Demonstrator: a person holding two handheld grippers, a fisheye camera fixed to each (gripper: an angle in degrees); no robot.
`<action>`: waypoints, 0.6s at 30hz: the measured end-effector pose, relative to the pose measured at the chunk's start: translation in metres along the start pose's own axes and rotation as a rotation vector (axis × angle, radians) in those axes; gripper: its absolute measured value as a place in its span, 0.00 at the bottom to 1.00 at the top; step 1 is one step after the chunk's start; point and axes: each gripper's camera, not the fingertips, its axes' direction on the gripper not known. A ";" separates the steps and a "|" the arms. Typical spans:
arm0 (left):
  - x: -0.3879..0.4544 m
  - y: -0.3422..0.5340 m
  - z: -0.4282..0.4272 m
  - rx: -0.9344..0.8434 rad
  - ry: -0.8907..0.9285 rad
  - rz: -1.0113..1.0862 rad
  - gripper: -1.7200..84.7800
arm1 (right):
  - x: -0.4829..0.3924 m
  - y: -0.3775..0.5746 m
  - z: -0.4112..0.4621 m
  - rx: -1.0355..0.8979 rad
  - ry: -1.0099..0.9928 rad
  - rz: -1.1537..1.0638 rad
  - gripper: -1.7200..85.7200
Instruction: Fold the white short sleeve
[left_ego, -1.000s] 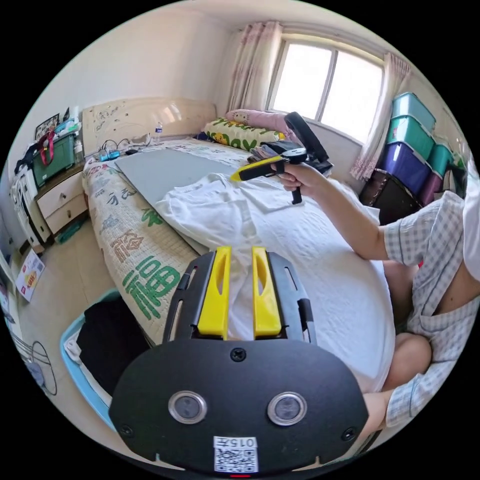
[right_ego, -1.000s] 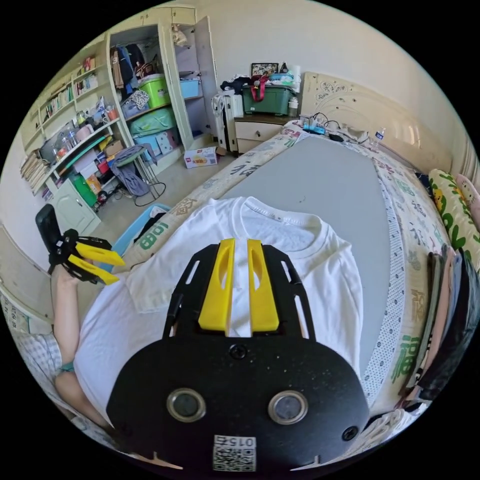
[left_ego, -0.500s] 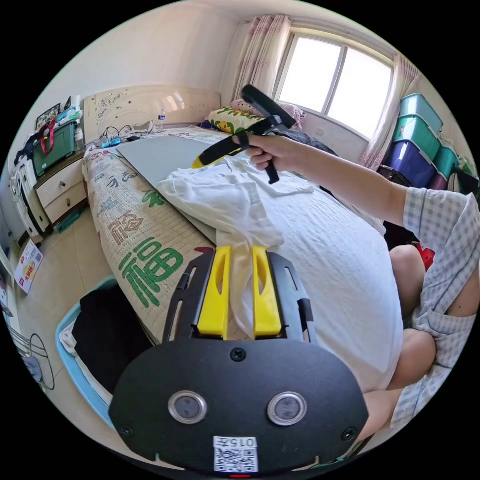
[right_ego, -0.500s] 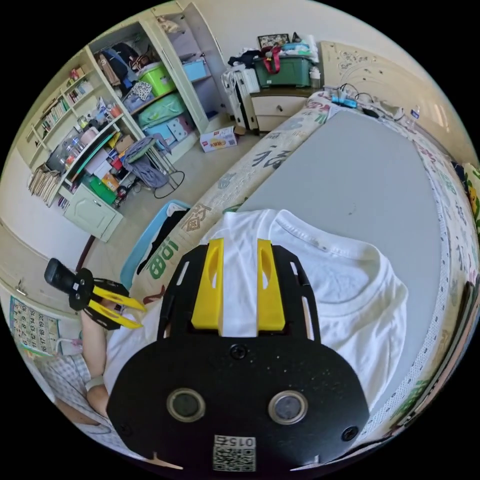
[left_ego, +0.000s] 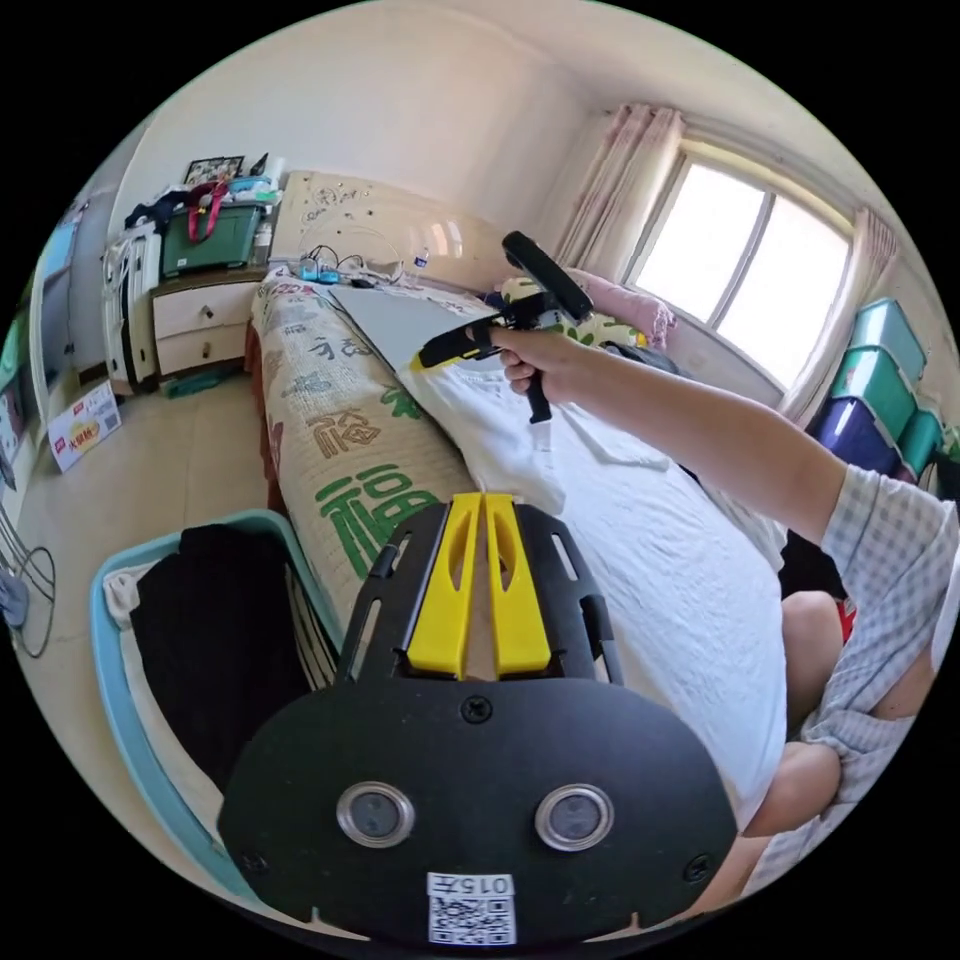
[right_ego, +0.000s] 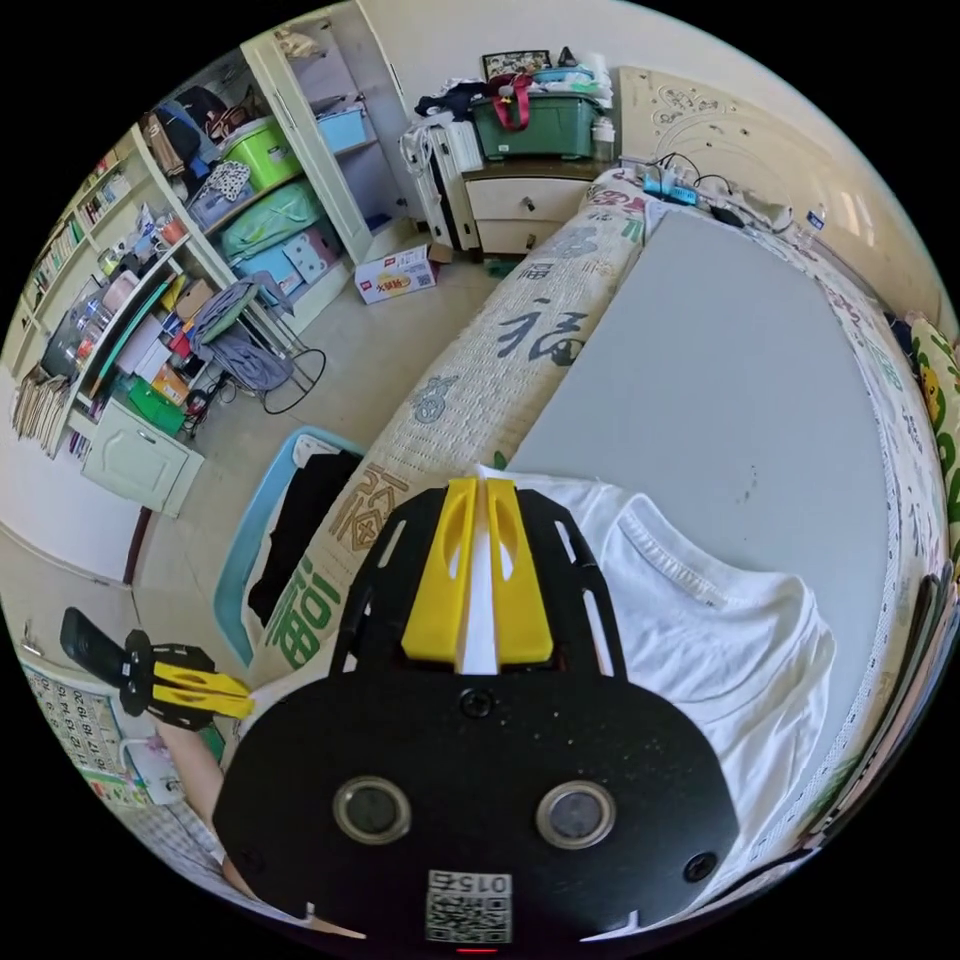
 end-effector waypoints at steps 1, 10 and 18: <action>-0.003 0.000 0.004 -0.035 -0.010 -0.008 0.01 | -0.007 -0.001 0.010 -0.019 -0.001 -0.014 0.05; -0.044 0.014 -0.028 0.075 -0.060 -0.162 0.01 | 0.053 0.049 -0.041 0.066 -0.002 -0.011 0.10; -0.093 0.040 -0.044 0.176 -0.146 -0.450 0.02 | 0.189 0.158 -0.078 0.025 0.281 0.078 0.11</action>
